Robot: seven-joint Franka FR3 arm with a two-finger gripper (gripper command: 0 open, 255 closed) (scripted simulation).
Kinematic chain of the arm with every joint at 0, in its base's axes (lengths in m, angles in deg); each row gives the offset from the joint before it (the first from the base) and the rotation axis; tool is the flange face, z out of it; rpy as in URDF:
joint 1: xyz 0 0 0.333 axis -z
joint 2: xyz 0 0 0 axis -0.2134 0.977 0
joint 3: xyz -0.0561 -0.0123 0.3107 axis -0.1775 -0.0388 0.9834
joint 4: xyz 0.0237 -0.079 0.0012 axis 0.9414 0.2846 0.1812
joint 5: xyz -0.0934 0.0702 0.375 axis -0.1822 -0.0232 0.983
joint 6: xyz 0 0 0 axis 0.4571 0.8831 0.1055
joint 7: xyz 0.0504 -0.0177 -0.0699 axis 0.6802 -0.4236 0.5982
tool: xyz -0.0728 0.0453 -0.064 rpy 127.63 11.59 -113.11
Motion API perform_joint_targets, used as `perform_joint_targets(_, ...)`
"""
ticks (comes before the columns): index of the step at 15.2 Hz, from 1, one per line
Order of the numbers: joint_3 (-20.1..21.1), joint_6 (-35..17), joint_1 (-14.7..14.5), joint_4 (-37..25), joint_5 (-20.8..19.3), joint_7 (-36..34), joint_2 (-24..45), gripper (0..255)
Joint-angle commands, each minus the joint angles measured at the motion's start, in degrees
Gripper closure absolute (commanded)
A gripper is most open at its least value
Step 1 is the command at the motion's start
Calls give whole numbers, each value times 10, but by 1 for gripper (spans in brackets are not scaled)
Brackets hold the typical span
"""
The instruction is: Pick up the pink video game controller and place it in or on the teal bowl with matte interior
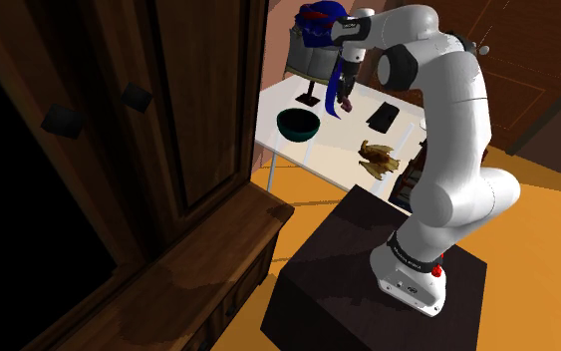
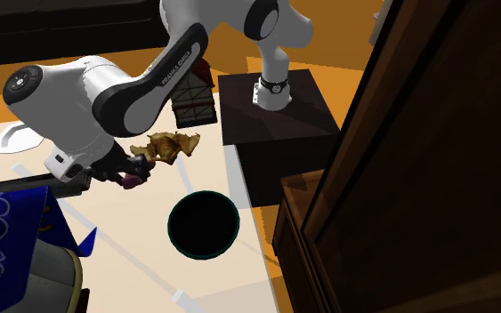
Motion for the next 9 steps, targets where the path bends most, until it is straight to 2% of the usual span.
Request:
perform_joint_targets(1,3,-2,-17,9,-1,-17,-7,255)
perform_joint_targets(9,19,-8,-92,30,-1,-100,-23,255)
